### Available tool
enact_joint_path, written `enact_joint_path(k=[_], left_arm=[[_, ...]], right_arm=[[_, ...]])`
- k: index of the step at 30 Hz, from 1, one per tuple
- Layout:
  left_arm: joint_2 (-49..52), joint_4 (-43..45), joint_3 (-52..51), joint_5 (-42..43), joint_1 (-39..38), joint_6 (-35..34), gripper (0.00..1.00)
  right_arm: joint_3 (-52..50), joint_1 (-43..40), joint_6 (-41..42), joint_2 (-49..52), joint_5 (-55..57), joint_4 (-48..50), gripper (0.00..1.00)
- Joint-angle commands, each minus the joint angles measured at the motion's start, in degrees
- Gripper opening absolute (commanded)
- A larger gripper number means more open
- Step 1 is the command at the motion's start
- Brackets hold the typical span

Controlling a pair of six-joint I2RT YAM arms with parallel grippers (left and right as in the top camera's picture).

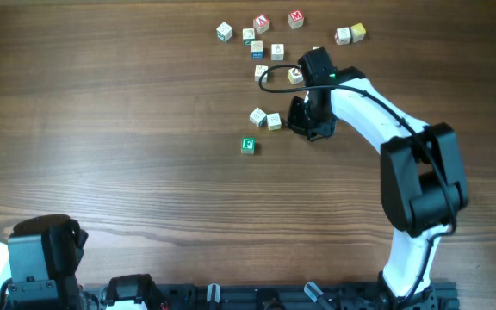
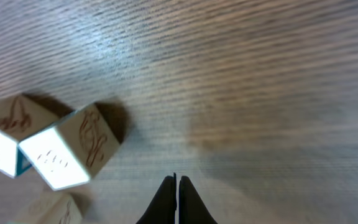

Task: Form a circle
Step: 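Open the right gripper and move it down to the green 'F' block, then grasp the green 'F' block with the right gripper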

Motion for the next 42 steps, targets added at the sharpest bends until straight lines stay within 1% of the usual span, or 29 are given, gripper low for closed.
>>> enact_joint_path(k=[1, 5, 9, 10, 11, 12, 13, 15, 17, 18, 22, 24, 25, 26, 29, 30, 32, 33, 35, 37, 40, 42], left_arm=[[-0.1, 0.1, 0.0, -0.2, 0.4, -0.7, 1.0], [-0.1, 0.1, 0.0, -0.2, 0.4, -0.7, 1.0], [-0.1, 0.1, 0.0, -0.2, 0.4, -0.7, 1.0], [-0.1, 0.1, 0.0, -0.2, 0.4, -0.7, 1.0], [-0.1, 0.1, 0.0, -0.2, 0.4, -0.7, 1.0], [-0.1, 0.1, 0.0, -0.2, 0.4, -0.7, 1.0], [-0.1, 0.1, 0.0, -0.2, 0.4, -0.7, 1.0], [-0.1, 0.1, 0.0, -0.2, 0.4, -0.7, 1.0], [-0.1, 0.1, 0.0, -0.2, 0.4, -0.7, 1.0], [-0.1, 0.1, 0.0, -0.2, 0.4, -0.7, 1.0], [-0.1, 0.1, 0.0, -0.2, 0.4, -0.7, 1.0], [-0.1, 0.1, 0.0, -0.2, 0.4, -0.7, 1.0], [-0.1, 0.1, 0.0, -0.2, 0.4, -0.7, 1.0], [-0.1, 0.1, 0.0, -0.2, 0.4, -0.7, 1.0], [-0.1, 0.1, 0.0, -0.2, 0.4, -0.7, 1.0], [-0.1, 0.1, 0.0, -0.2, 0.4, -0.7, 1.0], [-0.1, 0.1, 0.0, -0.2, 0.4, -0.7, 1.0], [-0.1, 0.1, 0.0, -0.2, 0.4, -0.7, 1.0], [-0.1, 0.1, 0.0, -0.2, 0.4, -0.7, 1.0], [-0.1, 0.1, 0.0, -0.2, 0.4, -0.7, 1.0], [-0.1, 0.1, 0.0, -0.2, 0.4, -0.7, 1.0], [-0.1, 0.1, 0.0, -0.2, 0.4, -0.7, 1.0]], right_arm=[[1.5, 1.1, 0.8, -5.4, 2.6, -0.7, 0.05], [1.4, 5.2, 1.5, -5.6, 2.6, -1.6, 0.04], [1.4, 12.2, 8.6, -5.7, 3.1, -1.9, 0.05], [1.4, 13.6, 9.8, -5.7, 4.1, -2.0, 0.15], [1.4, 15.0, 10.5, -5.7, 6.1, -2.0, 0.27], [1.4, 16.7, 12.7, -5.7, 10.4, -1.9, 0.48], [1.4, 18.4, 16.4, -5.7, 17.0, -1.9, 0.59], [1.4, 20.6, 20.3, -5.6, 23.1, -1.9, 0.83], [1.2, 22.2, 21.2, -5.4, 23.8, 0.3, 0.96], [0.9, 22.6, 21.2, -5.2, 24.0, 1.5, 0.99], [0.6, 23.7, 22.1, -2.2, 24.7, 3.6, 0.99], [0.6, 23.9, 22.0, -0.9, 24.4, 4.2, 0.94], [0.6, 24.0, 22.0, -0.6, 24.4, 4.3, 0.92], [0.6, 24.0, 22.1, 0.1, 24.1, 4.3, 0.86], [0.6, 24.0, 22.0, 1.4, 22.0, 4.8, 0.82], [0.6, 24.0, 22.0, 1.9, 21.2, 5.0, 0.78], [0.6, 24.3, 22.0, 2.6, 20.6, 5.0, 0.74], [0.6, 24.5, 22.0, 2.9, 20.0, 5.0, 0.7], [0.6, 24.9, 22.0, 3.0, 19.9, 5.0, 0.67], [0.6, 25.5, 22.0, 3.0, 20.2, 5.1, 0.58], [0.6, 25.9, 22.0, 3.0, 21.2, 5.1, 0.5], [0.6, 25.9, 22.1, 3.0, 22.3, 5.1, 0.43]])
